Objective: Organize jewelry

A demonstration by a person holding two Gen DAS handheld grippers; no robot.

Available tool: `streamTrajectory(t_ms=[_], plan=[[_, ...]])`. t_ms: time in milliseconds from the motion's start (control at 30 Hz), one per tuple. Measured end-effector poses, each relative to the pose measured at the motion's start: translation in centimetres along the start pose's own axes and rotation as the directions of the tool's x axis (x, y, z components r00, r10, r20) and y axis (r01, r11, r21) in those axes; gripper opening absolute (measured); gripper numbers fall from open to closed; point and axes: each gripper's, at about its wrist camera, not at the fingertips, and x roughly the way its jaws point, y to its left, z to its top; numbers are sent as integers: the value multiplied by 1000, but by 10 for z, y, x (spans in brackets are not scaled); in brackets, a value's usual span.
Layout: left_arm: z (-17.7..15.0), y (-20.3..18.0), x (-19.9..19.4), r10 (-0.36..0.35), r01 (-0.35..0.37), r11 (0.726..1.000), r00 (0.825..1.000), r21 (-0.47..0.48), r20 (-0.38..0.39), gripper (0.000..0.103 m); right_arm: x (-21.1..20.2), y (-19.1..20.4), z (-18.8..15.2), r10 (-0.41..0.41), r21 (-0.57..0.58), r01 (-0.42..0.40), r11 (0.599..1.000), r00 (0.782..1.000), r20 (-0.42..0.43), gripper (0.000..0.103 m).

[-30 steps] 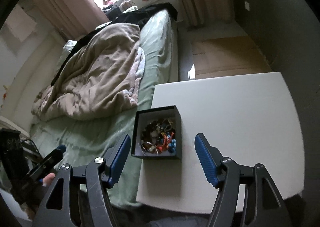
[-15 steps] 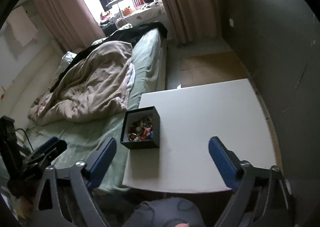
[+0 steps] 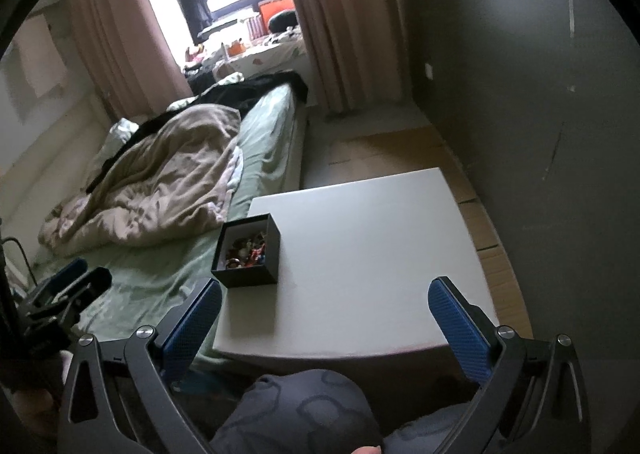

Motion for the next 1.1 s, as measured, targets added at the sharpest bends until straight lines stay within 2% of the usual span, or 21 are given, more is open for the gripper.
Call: streamTrajectory(t_ms=[233,367,567,1100], plan=[[-11,-17,-15,-4,2,998,999,55,33,103,-28,-9,-16,-44,15,44,999,998,51,103],[-18,-19,-28,0,-4,998,998,58,70,103,-38,-6,-28,-49,4,49,999,995,89,103],[-21,-21,-34,-2,-5,997,996,82,84,103,-44,-6,-35,-54,0,54,999,992,115,103],[-21,-16,-35,-2,-3,998,996,57,89,103,-43,2,-37,-63,-11,65,998,991,114,103]])
